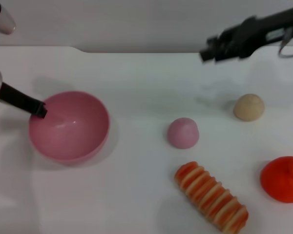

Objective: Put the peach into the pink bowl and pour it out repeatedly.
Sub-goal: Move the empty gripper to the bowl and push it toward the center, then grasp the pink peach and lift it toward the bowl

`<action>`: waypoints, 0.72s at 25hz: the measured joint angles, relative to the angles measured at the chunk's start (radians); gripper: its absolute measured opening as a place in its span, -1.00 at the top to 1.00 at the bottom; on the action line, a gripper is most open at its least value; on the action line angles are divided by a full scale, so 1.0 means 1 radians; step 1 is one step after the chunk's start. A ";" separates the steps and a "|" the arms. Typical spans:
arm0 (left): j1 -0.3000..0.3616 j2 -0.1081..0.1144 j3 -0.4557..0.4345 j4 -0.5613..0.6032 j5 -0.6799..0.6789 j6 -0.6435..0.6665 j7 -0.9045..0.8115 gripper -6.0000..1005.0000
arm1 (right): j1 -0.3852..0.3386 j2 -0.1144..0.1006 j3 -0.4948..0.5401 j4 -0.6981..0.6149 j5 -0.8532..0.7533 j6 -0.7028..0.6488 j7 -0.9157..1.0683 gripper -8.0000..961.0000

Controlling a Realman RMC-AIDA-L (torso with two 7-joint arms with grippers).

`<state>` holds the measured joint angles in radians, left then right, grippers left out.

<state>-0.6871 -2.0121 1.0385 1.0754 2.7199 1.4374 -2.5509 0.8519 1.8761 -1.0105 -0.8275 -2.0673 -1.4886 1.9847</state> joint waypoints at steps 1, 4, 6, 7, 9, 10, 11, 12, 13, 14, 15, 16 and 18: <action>-0.003 0.000 0.000 0.004 0.001 0.003 0.000 0.91 | 0.012 0.014 -0.002 -0.002 -0.051 0.005 0.011 0.02; -0.022 -0.002 0.000 0.026 0.004 0.035 -0.002 0.91 | 0.045 0.073 -0.004 -0.015 -0.193 0.027 0.036 0.02; -0.035 -0.002 0.000 0.030 0.004 0.053 -0.002 0.91 | 0.060 0.114 -0.004 -0.018 -0.271 0.054 0.042 0.03; -0.042 -0.002 0.000 0.033 0.005 0.062 -0.002 0.91 | 0.068 0.134 -0.004 -0.016 -0.309 0.072 0.046 0.03; -0.052 -0.003 0.000 0.045 0.005 0.074 0.001 0.91 | 0.081 0.167 -0.005 -0.002 -0.372 0.109 0.056 0.03; -0.054 -0.004 0.000 0.055 0.005 0.076 0.003 0.91 | 0.086 0.178 -0.007 0.010 -0.394 0.128 0.061 0.04; -0.055 -0.005 0.000 0.065 0.005 0.078 0.004 0.91 | 0.091 0.183 -0.015 0.028 -0.400 0.144 0.062 0.04; -0.056 -0.006 0.001 0.080 0.006 0.079 0.005 0.91 | 0.096 0.187 -0.027 0.051 -0.403 0.164 0.064 0.04; -0.056 -0.006 0.002 0.085 0.006 0.080 0.005 0.91 | 0.102 0.188 -0.040 0.074 -0.402 0.179 0.065 0.04; -0.057 -0.007 0.006 0.092 0.006 0.084 0.005 0.91 | 0.108 0.190 -0.053 0.096 -0.400 0.190 0.065 0.05; -0.058 -0.007 0.012 0.097 0.006 0.088 0.005 0.91 | 0.114 0.192 -0.069 0.124 -0.400 0.206 0.067 0.05; -0.060 -0.007 0.017 0.099 0.006 0.091 0.005 0.91 | 0.117 0.194 -0.080 0.141 -0.400 0.217 0.067 0.05; -0.065 -0.008 0.024 0.099 0.006 0.094 0.005 0.91 | 0.121 0.198 -0.102 0.170 -0.399 0.242 0.071 0.05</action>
<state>-0.7517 -2.0197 1.0627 1.1747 2.7260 1.5317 -2.5455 0.9726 2.0740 -1.1129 -0.6573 -2.4667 -1.2462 2.0556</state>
